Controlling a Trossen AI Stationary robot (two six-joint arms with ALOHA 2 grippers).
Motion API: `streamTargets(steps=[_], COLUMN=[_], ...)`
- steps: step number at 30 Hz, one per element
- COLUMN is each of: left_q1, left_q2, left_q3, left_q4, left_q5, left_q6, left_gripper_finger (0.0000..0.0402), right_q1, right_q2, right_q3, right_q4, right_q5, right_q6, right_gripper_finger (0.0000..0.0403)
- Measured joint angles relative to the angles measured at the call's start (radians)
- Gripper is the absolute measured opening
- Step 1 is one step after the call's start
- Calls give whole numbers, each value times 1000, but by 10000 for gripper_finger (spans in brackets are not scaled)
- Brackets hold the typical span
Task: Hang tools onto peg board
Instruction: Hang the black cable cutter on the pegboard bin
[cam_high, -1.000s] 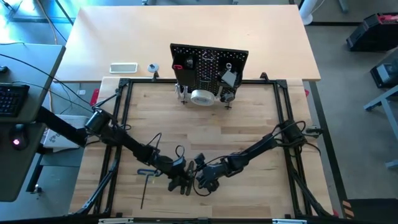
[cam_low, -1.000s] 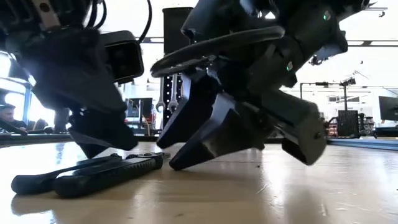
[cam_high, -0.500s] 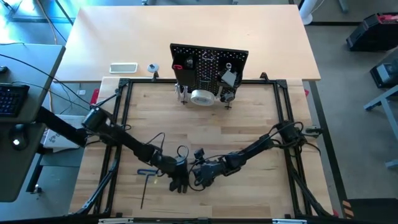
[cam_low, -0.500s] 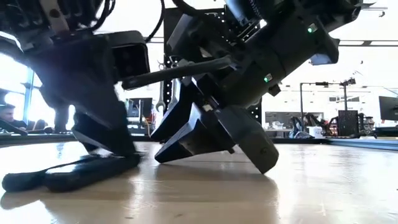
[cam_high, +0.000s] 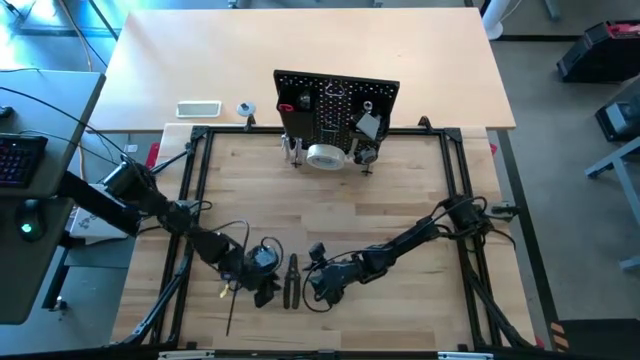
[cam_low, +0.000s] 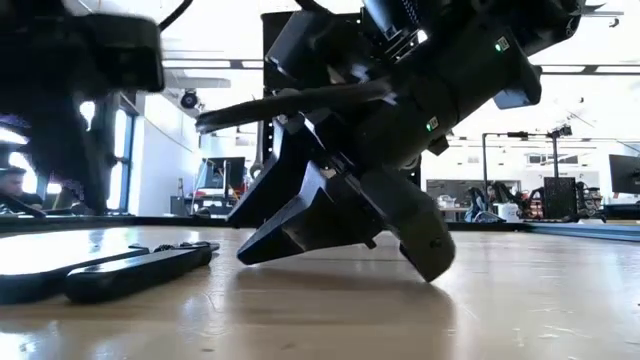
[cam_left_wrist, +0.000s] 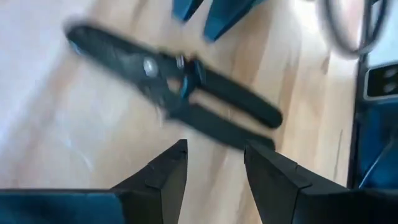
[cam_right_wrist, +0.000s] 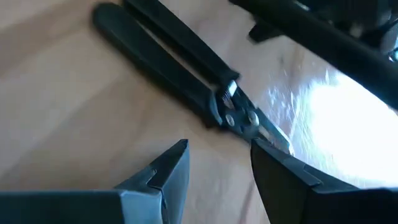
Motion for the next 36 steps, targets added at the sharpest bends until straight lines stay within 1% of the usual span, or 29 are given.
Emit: streamTargets(steps=[4,10,16,20,25,26,28,30,32,36], left_q1=[-21,-7,30,58,91,100,121,140,157,189], left_q2=[81,189,233,247,251,251,251,251,249,247], left_q3=[0,2,2,1,1,1,1,1,1,1], left_q4=[72,210,342,400,418,420,412,399,389,383], left_q5=[25,36,41,56,29,12,-54,-72,-65,-21], left_q6=[-62,-95,-44,-5,43,53,74,93,110,151], left_gripper_finger=[152,152,152,152,152,152,152,152,152,152], right_q1=[0,-2,-23,-41,-45,-44,-41,-38,-37,-33], right_q2=[1,2,2,1,0,0,0,-2,-14,-56], right_q3=[-1,-1,-1,-2,-2,-2,-1,0,1,0], right_q4=[30,36,38,36,45,46,37,5,-47,-166], right_q5=[-45,-69,-75,-60,19,57,134,208,256,316], right_q6=[-54,-86,-83,-76,-53,-40,-22,-12,11,126], right_gripper_finger=[165,165,165,165,165,165,165,165,165,165])
